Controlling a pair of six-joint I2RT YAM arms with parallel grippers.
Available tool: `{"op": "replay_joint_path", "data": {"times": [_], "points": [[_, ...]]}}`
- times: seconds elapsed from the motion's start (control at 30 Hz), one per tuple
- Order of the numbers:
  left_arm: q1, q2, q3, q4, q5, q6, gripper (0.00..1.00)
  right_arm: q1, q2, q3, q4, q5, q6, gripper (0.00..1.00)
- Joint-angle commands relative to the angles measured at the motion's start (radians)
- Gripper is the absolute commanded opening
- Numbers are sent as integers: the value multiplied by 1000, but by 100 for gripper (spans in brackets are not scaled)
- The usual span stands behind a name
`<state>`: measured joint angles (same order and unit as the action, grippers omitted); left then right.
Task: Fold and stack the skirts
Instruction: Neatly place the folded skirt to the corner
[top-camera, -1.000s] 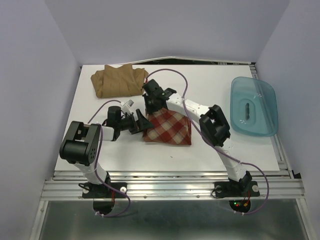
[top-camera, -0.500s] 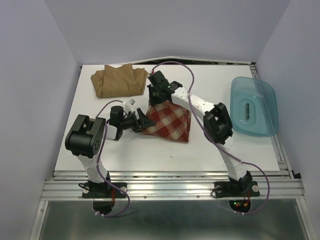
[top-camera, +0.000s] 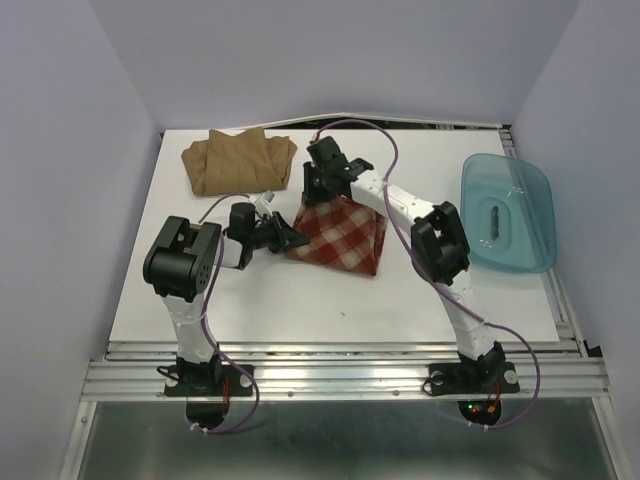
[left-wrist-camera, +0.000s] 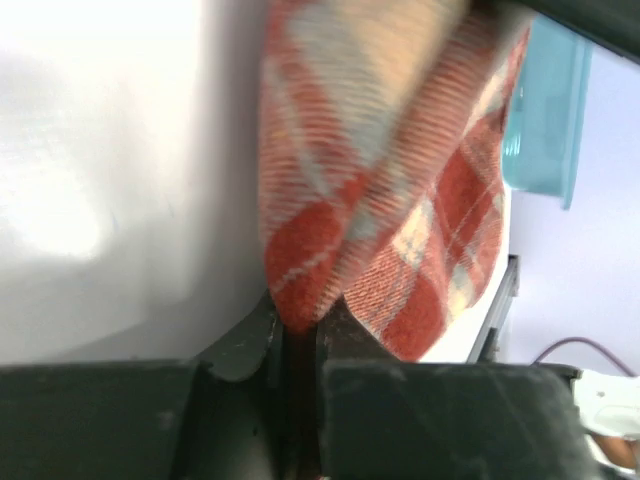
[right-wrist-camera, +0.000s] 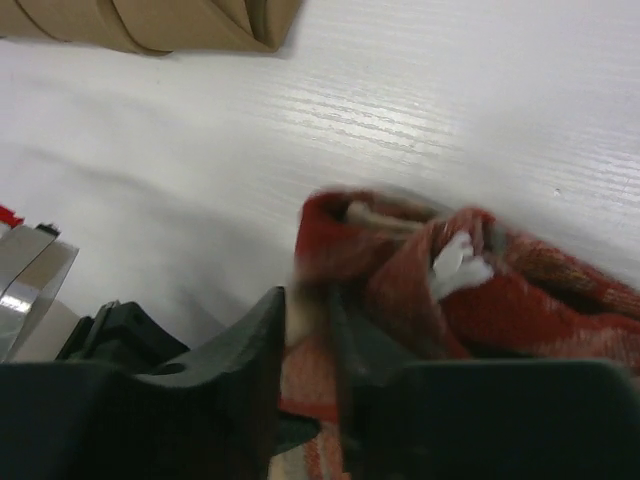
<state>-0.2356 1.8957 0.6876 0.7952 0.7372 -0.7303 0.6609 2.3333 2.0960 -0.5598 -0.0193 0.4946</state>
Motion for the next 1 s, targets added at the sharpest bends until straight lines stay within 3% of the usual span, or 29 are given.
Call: {"op": "replay_joint_path", "data": {"times": [0.0, 0.03, 0.1, 0.17, 0.33, 0.43, 0.53, 0.7, 0.8, 0.97], "points": [[-10, -1, 128, -141, -102, 113, 0, -27, -41, 24, 77, -31, -7, 47], [-10, -18, 154, -251, -164, 153, 0, -43, -58, 30, 77, -18, -17, 70], [-14, -23, 264, -379, -221, 271, 0, -104, -77, 41, 77, 10, -40, 88], [-22, -15, 347, -552, -332, 343, 0, -186, -109, 39, 77, 16, -62, 99], [-76, 43, 627, -793, -571, 558, 0, -334, -199, -87, 81, 39, -67, 100], [-76, 63, 700, -833, -572, 559, 0, -391, -281, -229, 107, 30, -45, 100], [-77, 101, 760, -879, -558, 545, 0, -409, -365, -532, 228, -79, 2, 97], [-77, 166, 883, -924, -620, 575, 0, -409, -411, -767, 543, -284, 99, 93], [-77, 212, 995, -965, -699, 630, 0, -409, -359, -788, 673, -332, 143, 93], [-70, 241, 1145, -1013, -763, 683, 0, -409, -278, -751, 702, -327, 162, 93]]}}
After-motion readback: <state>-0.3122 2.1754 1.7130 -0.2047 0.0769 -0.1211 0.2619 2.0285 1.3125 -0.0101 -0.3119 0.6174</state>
